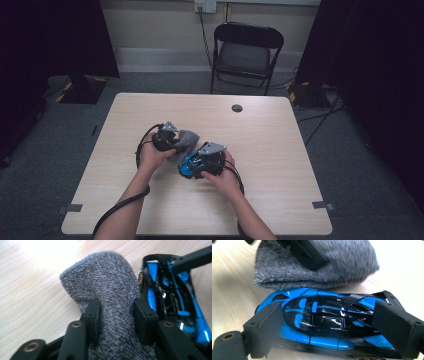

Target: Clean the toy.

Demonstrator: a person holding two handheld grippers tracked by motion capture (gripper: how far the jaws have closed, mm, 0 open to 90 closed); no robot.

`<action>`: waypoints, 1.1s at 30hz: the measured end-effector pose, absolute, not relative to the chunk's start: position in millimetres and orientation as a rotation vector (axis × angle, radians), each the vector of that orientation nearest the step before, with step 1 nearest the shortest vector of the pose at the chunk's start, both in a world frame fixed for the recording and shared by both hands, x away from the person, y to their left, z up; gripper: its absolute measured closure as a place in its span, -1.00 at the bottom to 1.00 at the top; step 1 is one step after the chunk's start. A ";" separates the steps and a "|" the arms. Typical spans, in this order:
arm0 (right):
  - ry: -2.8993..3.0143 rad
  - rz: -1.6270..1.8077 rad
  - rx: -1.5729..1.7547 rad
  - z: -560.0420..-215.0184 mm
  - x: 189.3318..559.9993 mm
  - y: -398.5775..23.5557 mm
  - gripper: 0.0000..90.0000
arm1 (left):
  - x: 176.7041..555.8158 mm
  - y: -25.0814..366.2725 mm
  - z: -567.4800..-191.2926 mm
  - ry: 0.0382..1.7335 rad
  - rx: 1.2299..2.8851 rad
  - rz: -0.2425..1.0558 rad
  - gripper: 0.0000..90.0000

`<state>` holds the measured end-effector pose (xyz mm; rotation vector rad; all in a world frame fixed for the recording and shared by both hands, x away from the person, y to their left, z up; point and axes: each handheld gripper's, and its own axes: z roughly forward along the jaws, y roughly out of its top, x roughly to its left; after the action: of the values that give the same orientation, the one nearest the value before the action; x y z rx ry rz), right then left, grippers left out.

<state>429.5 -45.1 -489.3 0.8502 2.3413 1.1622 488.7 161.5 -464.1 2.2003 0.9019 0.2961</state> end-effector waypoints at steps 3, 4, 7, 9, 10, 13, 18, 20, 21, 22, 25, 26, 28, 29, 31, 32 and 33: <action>2.342 1.161 0.848 -489.2 429.6 -44.9 -0.79 | 488.6 160.1 -465.6 0.965 2.171 0.306 -0.01; 2.341 1.162 0.848 -489.4 429.3 -44.9 -0.79 | 487.4 160.0 -465.8 0.972 2.154 0.326 -0.04; 2.339 1.166 0.848 -489.7 428.9 -45.0 -0.79 | 481.8 161.8 -464.0 1.039 2.127 0.350 -0.11; 2.336 1.169 0.846 -490.0 429.0 -45.1 -0.79 | 476.3 162.7 -464.5 1.085 2.084 0.352 -0.11; 2.336 1.170 0.846 -490.1 428.9 -45.1 -0.80 | 474.1 163.5 -464.7 1.089 2.086 0.355 -0.11; 2.334 1.167 0.854 -490.0 428.7 -44.4 -0.80 | 469.7 161.7 -469.8 1.107 2.071 0.348 -0.05; 2.322 1.172 0.860 -490.8 427.8 -43.2 -0.81 | 473.7 161.1 -477.1 1.112 2.074 0.323 0.15; 2.318 1.175 0.863 -491.2 427.8 -43.1 -0.82 | 475.6 158.6 -477.5 1.108 2.103 0.314 0.32; 2.317 1.175 0.862 -491.2 427.9 -43.2 -0.82 | 476.5 158.2 -476.7 1.091 2.124 0.313 0.49; 2.317 1.175 0.863 -491.2 427.9 -43.2 -0.82 | 478.1 157.3 -476.1 1.083 2.134 0.320 0.54; 2.313 1.180 0.863 -491.8 427.1 -43.2 -0.82 | 484.4 154.1 -469.5 1.035 2.132 0.329 0.64; 2.310 1.185 0.863 -492.2 426.6 -43.2 -0.82 | 487.2 151.7 -466.9 0.980 2.146 0.342 0.64; 2.304 1.196 0.857 -493.2 425.7 -43.1 -0.82 | 491.9 143.5 -463.6 0.953 2.181 0.362 0.63; 2.303 1.200 0.858 -493.4 425.3 -43.0 -0.82 | 494.3 139.2 -463.0 0.937 2.193 0.380 0.62; 2.302 1.202 0.857 -493.5 424.8 -42.3 -0.82 | 498.7 129.9 -463.8 0.886 2.234 0.358 0.60; 2.304 1.199 0.859 -493.2 424.8 -42.1 -0.82 | 500.2 126.0 -465.2 0.862 2.250 0.388 0.58; 2.305 1.197 0.860 -493.0 425.0 -42.0 -0.82 | 501.3 122.6 -467.7 0.869 2.263 0.376 0.55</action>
<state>425.0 -42.0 -493.0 0.8600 2.3053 1.1968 501.3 122.6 -467.7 2.2630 0.8693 0.3757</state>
